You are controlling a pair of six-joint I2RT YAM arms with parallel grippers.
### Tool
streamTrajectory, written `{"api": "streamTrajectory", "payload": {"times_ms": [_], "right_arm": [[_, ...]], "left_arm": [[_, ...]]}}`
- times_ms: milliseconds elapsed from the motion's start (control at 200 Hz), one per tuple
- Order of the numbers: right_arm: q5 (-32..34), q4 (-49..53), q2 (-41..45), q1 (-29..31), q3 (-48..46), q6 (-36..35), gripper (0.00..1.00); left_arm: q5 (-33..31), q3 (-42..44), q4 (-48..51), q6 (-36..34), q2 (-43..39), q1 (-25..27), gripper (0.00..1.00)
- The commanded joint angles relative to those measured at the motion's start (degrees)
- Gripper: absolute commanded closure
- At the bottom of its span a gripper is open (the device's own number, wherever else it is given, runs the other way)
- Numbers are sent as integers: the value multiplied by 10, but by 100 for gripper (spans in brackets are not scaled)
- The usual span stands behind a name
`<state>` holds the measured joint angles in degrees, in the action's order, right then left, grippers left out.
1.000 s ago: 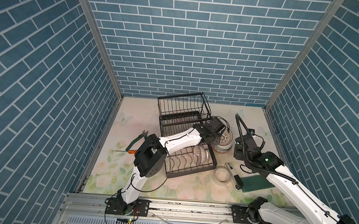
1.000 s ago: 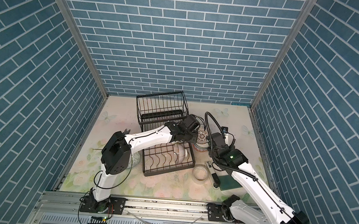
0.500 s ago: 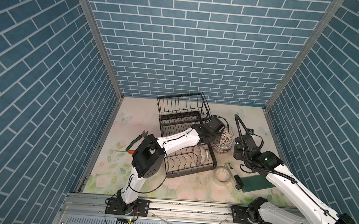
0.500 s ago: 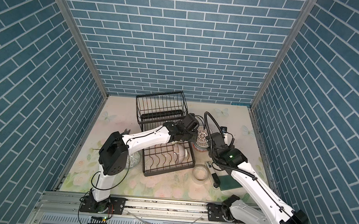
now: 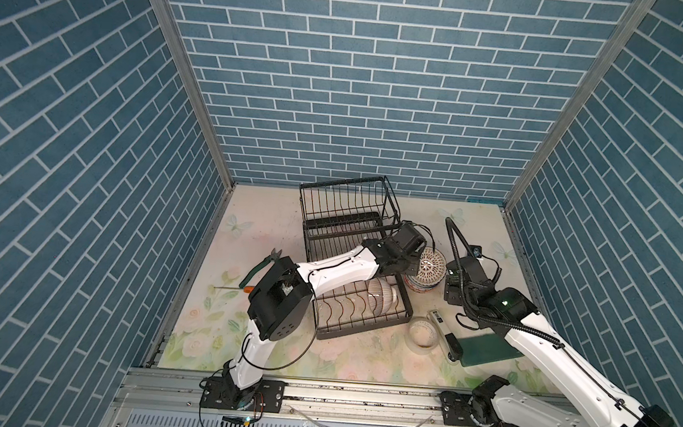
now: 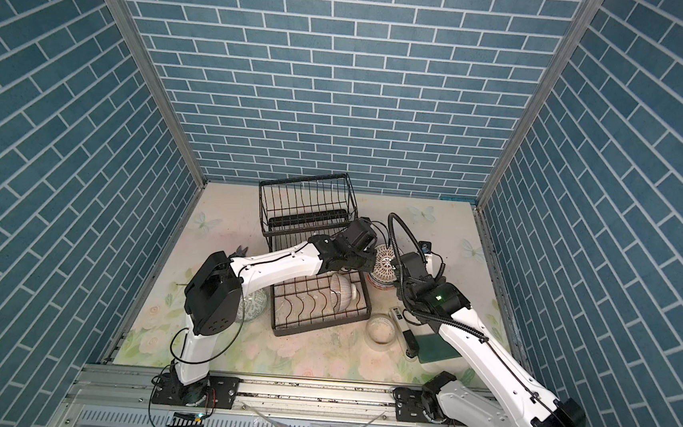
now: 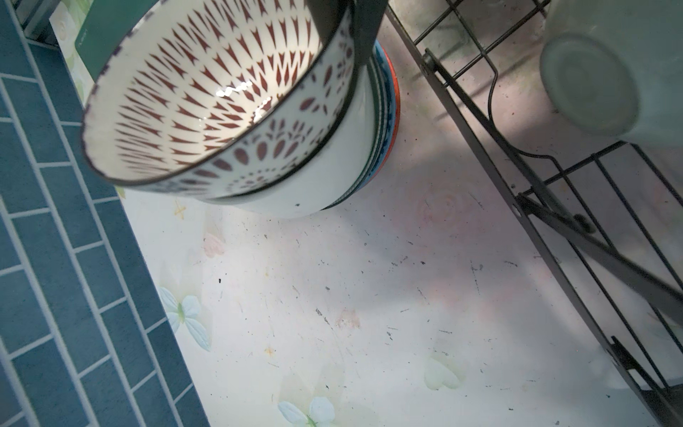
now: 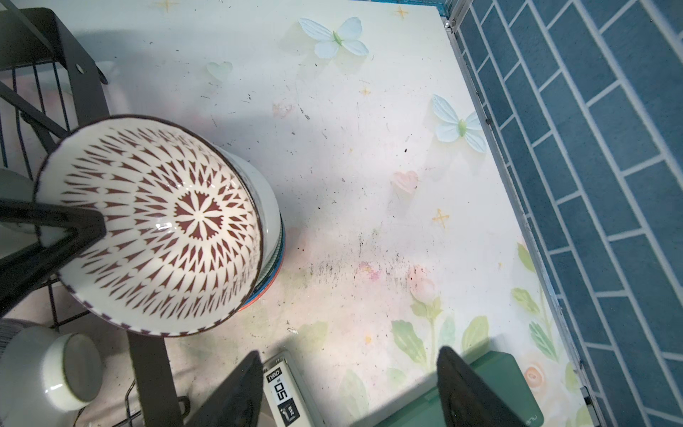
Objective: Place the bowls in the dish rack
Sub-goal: 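Close the left gripper on the rim of the top red-patterned bowl, then lift the red-patterned bowl off the stack with the left gripper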
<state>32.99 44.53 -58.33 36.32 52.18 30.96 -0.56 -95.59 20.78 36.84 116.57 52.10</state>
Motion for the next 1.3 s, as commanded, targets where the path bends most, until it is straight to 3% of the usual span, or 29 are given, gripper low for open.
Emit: {"api": "streamTrajectory", "payload": {"times_ms": [0, 825, 1295], "right_arm": [[8, 2, -2, -2, 24, -11, 26], [-11, -11, 15, -2, 25, -17, 25], [-96, -23, 30, -2, 39, -59, 25]], "left_arm": [[7, 12, -31, 9, -32, -2, 100], [15, 44, -61, 2, -80, -3, 100], [69, 83, -91, -20, -115, -3, 100]]}}
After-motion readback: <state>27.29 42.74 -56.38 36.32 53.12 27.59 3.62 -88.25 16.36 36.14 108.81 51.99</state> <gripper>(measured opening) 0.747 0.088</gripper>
